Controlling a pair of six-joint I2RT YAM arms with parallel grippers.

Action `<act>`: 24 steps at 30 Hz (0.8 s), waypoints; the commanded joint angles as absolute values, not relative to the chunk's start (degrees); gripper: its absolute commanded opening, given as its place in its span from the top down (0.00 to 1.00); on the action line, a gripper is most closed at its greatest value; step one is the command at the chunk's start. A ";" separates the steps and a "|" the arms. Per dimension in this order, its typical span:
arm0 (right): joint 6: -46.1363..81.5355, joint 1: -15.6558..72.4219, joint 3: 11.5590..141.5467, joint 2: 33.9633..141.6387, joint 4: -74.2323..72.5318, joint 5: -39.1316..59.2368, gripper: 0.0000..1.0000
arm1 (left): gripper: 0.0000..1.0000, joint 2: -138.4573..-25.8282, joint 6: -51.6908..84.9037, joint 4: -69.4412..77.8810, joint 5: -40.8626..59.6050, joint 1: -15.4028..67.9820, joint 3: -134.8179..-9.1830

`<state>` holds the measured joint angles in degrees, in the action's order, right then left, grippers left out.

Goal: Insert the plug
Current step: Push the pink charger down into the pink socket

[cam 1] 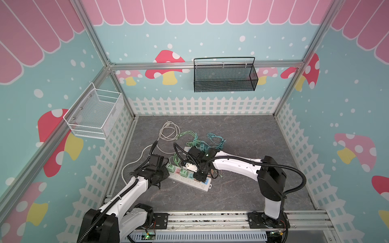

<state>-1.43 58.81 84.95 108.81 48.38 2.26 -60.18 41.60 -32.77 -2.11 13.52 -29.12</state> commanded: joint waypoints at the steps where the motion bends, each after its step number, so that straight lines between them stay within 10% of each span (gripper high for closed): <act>1: -1.37 59.54 83.16 113.94 51.36 -3.03 1.00 | 0.72 -59.91 41.57 -32.21 -2.23 13.18 -28.20; 24: 4.39 61.91 83.48 113.34 49.49 -5.40 0.91 | 0.71 -55.44 42.22 -34.05 0.44 12.39 -29.86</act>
